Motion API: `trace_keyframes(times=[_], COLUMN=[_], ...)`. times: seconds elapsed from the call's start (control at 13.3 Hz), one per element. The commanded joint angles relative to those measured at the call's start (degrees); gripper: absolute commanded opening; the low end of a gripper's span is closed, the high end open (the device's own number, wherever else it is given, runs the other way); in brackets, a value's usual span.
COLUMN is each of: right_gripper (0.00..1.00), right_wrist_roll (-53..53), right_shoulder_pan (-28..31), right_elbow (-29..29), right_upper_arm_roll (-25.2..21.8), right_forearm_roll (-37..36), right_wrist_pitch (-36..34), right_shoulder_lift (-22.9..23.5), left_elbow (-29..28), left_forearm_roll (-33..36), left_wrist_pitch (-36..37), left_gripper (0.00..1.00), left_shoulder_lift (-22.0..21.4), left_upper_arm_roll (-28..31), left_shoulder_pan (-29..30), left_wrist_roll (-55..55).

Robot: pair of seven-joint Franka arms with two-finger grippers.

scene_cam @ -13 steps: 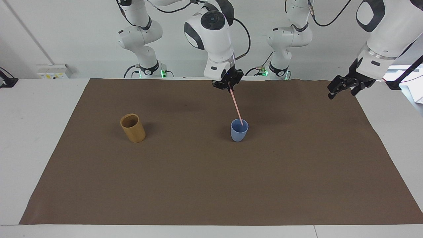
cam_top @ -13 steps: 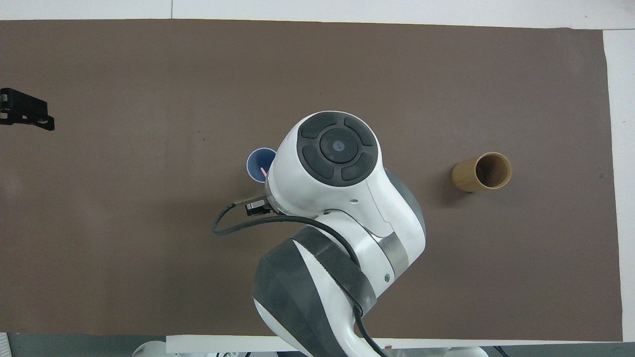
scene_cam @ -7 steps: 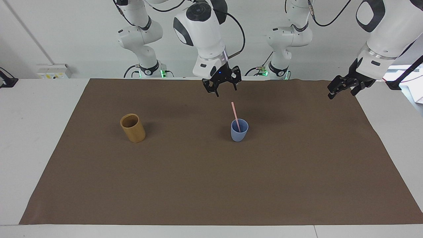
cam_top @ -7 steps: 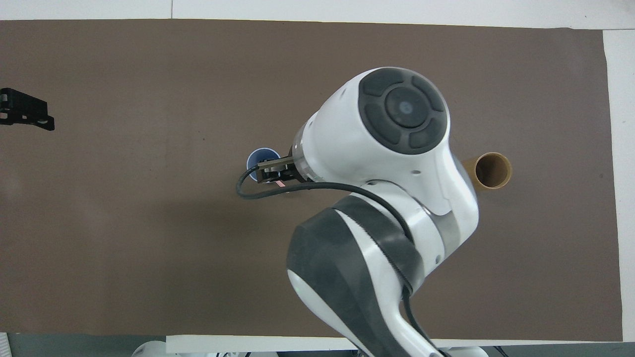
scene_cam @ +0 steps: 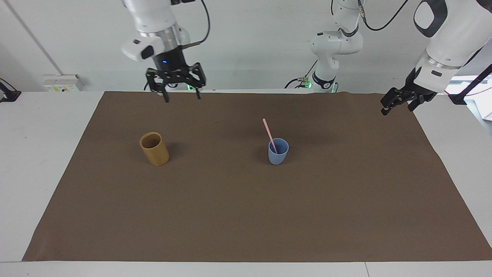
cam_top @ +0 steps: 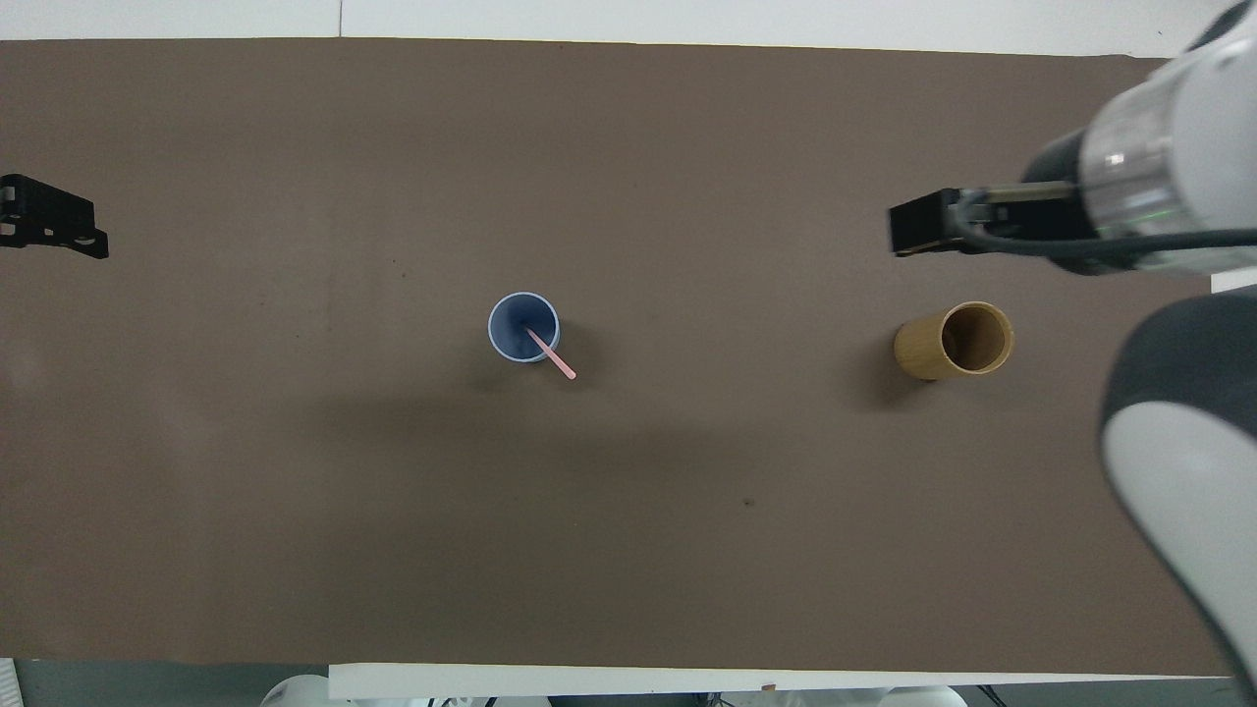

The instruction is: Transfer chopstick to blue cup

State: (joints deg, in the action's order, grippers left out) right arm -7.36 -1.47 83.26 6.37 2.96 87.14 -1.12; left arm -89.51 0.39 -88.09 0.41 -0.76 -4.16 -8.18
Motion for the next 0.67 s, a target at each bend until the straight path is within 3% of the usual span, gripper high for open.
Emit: trace_keyframes(times=[0.0,0.07,0.22,0.6], right_gripper=[1.00,1.00,1.00,1.00], right_wrist_roll=[10.5,13.5,14.1,13.9], right_shoulder_pan=[8.0,9.5,10.3,3.9], right_elbow=[-2.0,-1.2,6.2,5.9], right_upper_arm_roll=[-0.8,-0.9,-0.8,-7.8], right_forearm_roll=[-0.2,-0.8,-3.3,-3.1], right_wrist_pitch=[-5.2,-6.9,-3.2,-4.5], right_shoulder_lift=[1.3,0.9,-2.1,-3.2], left_elbow=[0.2,0.2,0.2,0.2], left_forearm_roll=[0.0,0.0,0.0,0.0], left_wrist_pitch=[0.8,0.8,0.8,0.9], left_gripper=[1.00,1.00,1.00,1.00], left_shoulder_lift=[-0.1,-0.1,-0.1,-0.1], left_upper_arm_roll=[0.1,0.1,0.1,0.1], left_shoulder_pan=[-0.1,-0.1,-0.1,-0.1], left_wrist_roll=[0.2,0.2,0.2,0.2])
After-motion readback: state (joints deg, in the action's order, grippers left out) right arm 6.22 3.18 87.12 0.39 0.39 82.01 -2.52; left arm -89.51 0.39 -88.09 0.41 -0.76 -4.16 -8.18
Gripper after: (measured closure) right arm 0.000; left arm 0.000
